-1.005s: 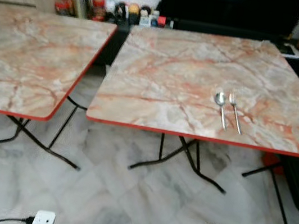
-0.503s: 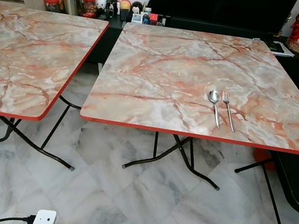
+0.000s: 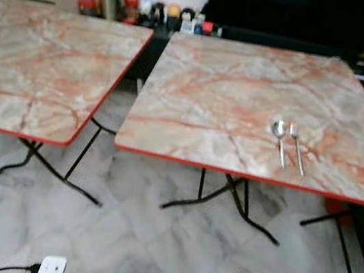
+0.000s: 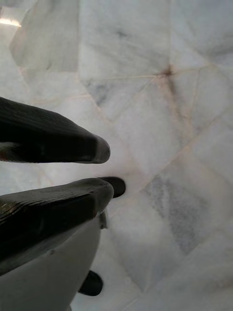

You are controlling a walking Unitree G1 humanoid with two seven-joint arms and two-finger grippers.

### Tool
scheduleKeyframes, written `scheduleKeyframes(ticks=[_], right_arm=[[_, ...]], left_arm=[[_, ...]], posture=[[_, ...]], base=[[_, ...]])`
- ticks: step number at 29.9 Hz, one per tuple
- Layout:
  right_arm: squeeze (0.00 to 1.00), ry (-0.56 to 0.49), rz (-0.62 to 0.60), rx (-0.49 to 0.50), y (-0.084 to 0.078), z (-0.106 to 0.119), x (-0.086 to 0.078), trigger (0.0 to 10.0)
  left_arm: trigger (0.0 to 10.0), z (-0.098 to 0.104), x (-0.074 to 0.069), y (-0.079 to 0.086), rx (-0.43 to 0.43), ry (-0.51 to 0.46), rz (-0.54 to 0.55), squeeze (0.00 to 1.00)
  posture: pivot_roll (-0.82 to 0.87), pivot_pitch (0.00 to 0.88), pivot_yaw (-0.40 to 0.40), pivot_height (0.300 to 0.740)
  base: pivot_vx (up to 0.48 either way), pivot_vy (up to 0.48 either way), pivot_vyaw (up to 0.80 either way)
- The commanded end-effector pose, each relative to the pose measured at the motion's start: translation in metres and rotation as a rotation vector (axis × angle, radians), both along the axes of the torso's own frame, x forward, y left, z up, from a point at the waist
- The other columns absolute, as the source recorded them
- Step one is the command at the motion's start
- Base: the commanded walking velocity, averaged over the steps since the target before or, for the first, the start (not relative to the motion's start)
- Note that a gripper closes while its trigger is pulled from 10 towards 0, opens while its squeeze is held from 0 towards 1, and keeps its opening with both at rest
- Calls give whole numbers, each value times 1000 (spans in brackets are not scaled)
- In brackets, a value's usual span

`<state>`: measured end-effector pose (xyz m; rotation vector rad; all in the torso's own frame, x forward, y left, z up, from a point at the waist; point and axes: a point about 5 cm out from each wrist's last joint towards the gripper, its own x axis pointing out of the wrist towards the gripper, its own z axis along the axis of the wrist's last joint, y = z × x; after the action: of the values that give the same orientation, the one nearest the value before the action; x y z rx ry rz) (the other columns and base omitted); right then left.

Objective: Setting the table

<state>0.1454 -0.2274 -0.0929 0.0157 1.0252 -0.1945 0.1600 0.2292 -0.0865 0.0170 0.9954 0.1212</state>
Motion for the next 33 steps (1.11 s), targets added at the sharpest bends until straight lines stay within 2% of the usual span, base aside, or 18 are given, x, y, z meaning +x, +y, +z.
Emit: scheduleKeyframes(ticks=[1, 11, 15, 33], right_arm=[[0, -4, -27, 5, -2, 0, -2, 10000], [0, -4, -7, -7, -2, 0, -2, 10000], [0, -10, -42, 7, -4, 0, -2, 10000], [0, -7, -44, 10, -5, 0, -2, 10000]], left_arm=[[10000, 0, 0, 1, 2, 3, 3, 0], [10000, 1, 1, 2, 1, 4, -2, 0], [10000, 1, 1, 1, -1, 3, -1, 0], [10000, 0, 1, -1, -6, 5, 0, 0]], posture=[[-28, 0, -5, 740], [-27, 0, -6, 740], [-27, 0, -7, 740], [-29, 0, -10, 740]], base=[[247, 0, 0], [249, 0, 0], [251, 0, 0], [286, 0, 0]])
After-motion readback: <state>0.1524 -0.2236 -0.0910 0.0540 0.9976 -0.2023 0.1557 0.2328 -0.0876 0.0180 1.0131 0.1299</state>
